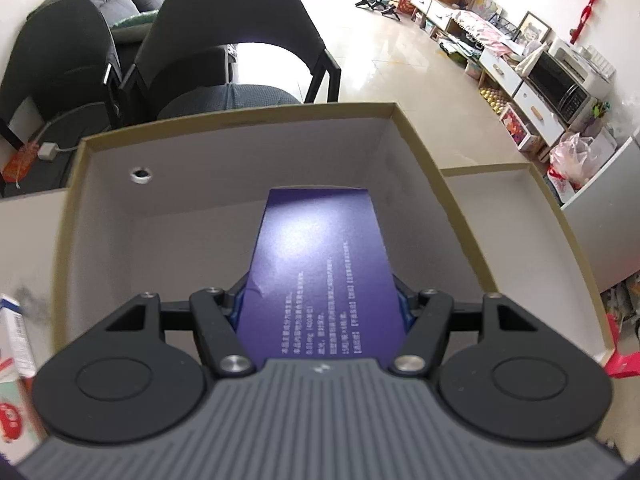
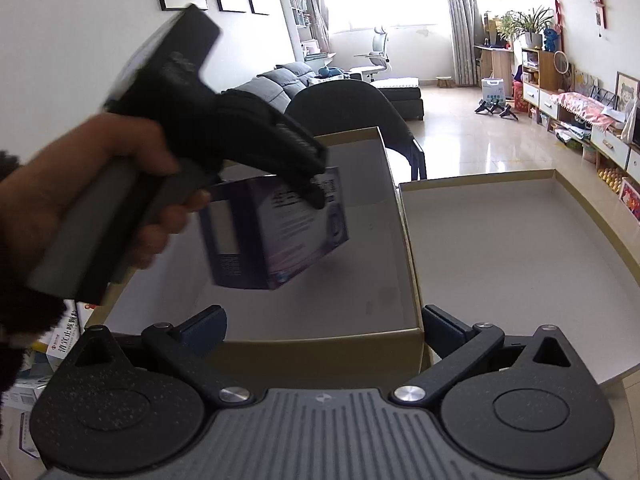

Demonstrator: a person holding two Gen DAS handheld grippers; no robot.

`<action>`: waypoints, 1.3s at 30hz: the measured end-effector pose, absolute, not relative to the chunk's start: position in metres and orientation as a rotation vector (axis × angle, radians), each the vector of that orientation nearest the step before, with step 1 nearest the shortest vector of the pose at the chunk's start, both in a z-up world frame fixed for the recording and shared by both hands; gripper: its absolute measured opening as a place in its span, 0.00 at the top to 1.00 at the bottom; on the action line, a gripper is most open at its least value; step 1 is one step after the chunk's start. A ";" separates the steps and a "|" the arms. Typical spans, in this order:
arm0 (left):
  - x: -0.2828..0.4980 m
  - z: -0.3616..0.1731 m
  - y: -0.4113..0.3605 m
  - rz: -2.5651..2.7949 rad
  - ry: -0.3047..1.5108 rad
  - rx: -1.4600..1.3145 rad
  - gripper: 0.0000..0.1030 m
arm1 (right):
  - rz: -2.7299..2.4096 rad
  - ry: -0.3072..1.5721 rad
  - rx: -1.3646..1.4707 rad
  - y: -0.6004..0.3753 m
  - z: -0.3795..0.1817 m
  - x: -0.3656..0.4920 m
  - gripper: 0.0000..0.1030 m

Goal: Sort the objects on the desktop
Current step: 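Lower the purple box into the cardboard box and open the left gripper, then push the purple box upright against the box wall with the right gripper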

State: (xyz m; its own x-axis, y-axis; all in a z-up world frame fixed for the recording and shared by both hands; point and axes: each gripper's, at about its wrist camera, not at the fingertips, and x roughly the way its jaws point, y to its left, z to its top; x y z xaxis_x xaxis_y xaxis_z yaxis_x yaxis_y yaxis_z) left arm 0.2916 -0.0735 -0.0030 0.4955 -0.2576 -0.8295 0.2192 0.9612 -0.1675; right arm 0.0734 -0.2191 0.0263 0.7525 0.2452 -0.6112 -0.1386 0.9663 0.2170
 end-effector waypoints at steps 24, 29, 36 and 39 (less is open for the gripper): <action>0.274 0.006 -0.061 -0.350 1.014 -0.013 0.26 | 0.186 0.643 0.043 -0.208 0.049 0.065 0.00; 0.255 0.019 -0.036 -0.350 0.957 0.003 0.22 | 0.208 0.635 -0.030 -0.198 0.056 0.068 0.00; 0.237 0.036 -0.002 -0.349 0.901 -0.059 0.19 | 0.293 0.662 -0.138 -0.190 0.059 0.088 0.01; 0.229 0.041 0.008 -0.372 0.875 -0.097 0.16 | 0.329 0.673 -0.184 -0.187 0.061 0.096 0.05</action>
